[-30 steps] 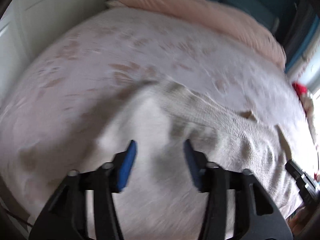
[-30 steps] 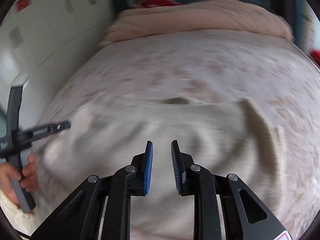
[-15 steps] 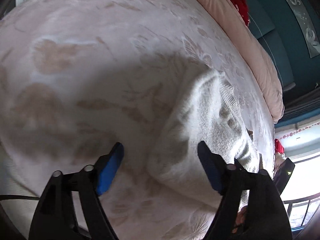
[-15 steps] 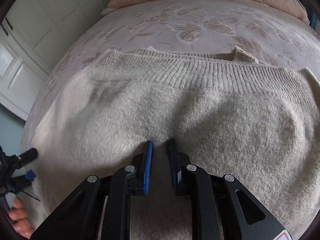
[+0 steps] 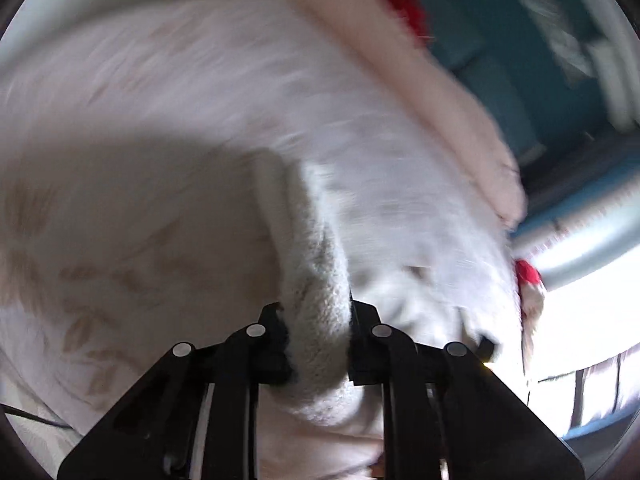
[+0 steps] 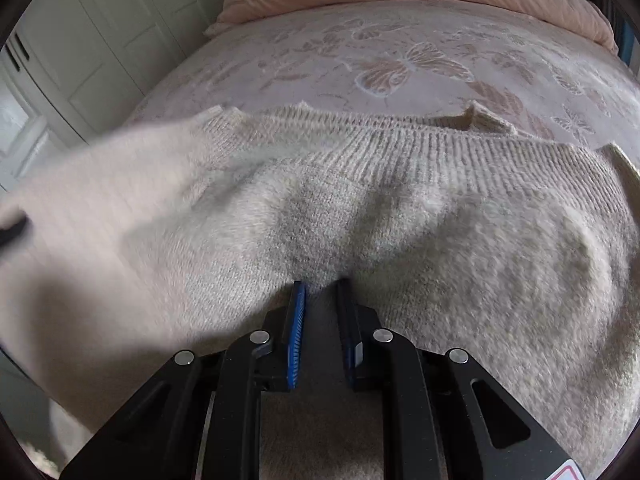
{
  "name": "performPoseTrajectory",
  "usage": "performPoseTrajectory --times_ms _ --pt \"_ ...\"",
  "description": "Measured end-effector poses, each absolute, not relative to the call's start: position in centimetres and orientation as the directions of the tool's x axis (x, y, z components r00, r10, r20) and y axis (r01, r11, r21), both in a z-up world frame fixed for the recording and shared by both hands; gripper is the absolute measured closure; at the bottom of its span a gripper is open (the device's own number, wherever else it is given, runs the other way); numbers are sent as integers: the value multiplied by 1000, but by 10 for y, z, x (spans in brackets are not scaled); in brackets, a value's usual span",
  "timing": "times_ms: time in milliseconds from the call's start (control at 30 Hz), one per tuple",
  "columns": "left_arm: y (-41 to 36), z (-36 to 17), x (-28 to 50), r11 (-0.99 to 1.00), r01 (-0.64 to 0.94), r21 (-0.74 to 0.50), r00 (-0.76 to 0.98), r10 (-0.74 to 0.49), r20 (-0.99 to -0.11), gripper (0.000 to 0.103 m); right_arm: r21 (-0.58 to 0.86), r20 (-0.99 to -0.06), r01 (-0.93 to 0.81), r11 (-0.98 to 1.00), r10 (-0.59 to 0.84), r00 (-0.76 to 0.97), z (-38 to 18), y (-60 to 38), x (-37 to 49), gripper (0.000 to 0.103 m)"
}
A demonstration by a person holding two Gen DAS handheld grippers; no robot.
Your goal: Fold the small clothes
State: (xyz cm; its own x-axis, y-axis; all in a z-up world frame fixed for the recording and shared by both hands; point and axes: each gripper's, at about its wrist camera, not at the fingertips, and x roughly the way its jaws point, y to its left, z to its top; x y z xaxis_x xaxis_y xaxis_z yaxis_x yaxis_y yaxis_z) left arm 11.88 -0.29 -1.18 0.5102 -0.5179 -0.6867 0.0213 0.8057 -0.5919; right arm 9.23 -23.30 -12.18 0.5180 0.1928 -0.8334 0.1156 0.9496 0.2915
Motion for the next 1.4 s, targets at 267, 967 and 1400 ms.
performPoseTrajectory --times_ms 267,967,1400 --pt "-172 77 69 779 440 -446 450 -621 -642 86 435 -712 180 882 215 668 -67 -308 -17 84" --pt "-130 -16 -4 913 331 -238 416 -367 -832 30 324 -702 157 933 126 701 -18 -356 -74 20" --pt "-119 -19 -16 910 335 -244 412 -374 -831 23 449 -620 164 879 174 765 -9 -363 -73 82"
